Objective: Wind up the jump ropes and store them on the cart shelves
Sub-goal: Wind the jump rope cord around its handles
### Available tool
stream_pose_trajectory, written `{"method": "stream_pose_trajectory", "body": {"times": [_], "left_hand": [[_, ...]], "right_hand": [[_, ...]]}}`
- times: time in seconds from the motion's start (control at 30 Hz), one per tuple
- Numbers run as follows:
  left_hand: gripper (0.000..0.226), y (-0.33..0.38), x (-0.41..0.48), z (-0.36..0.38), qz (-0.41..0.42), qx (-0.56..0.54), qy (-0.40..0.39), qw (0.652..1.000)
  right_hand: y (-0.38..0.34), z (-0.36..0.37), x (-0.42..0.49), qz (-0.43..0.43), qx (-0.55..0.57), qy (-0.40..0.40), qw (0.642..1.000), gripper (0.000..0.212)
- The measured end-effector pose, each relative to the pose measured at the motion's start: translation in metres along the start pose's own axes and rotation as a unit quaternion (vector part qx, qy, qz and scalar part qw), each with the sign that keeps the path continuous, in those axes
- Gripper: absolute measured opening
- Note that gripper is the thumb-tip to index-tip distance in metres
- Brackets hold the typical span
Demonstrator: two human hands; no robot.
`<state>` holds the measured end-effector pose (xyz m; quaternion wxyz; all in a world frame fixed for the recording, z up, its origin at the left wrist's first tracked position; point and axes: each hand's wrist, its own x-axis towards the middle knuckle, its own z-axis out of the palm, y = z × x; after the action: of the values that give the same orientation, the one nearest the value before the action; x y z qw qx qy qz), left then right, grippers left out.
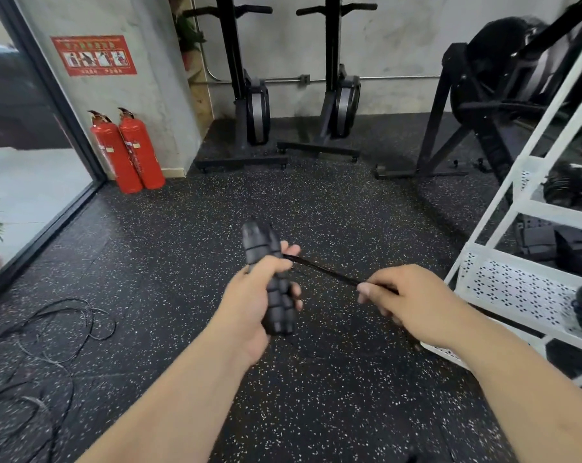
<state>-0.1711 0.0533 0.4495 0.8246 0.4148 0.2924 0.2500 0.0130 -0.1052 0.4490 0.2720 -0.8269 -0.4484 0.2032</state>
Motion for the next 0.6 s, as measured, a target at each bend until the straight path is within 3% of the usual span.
{"method": "stream_pose_trajectory", "body": {"times": [0.13,0.33,0.47,0.6], "left_hand": [[0.035,-0.001,-0.001,-0.005,-0.002,0.005,-0.002,1.000],[0.040,-0.035,-0.020,0.023,-0.048,0.092,-0.083,0.991],[0.038,-0.032,-0.014,0.018,-0.042,0.086,-0.052,0.994],[0.034,-0.010,0.003,0.000,-0.013,0.029,0.023,0.999]], "right_hand": [[0.004,-0.002,0.001,-0.007,0.005,0.047,0.999,0.033],[-0.008,0.024,0.006,-0.021,-0.026,0.065,0.997,0.033],[-0.009,0.027,0.003,-0.023,-0.041,0.018,0.999,0.015],[-0.003,0.010,-0.001,-0.013,-0.034,0.014,0.999,0.015]]}}
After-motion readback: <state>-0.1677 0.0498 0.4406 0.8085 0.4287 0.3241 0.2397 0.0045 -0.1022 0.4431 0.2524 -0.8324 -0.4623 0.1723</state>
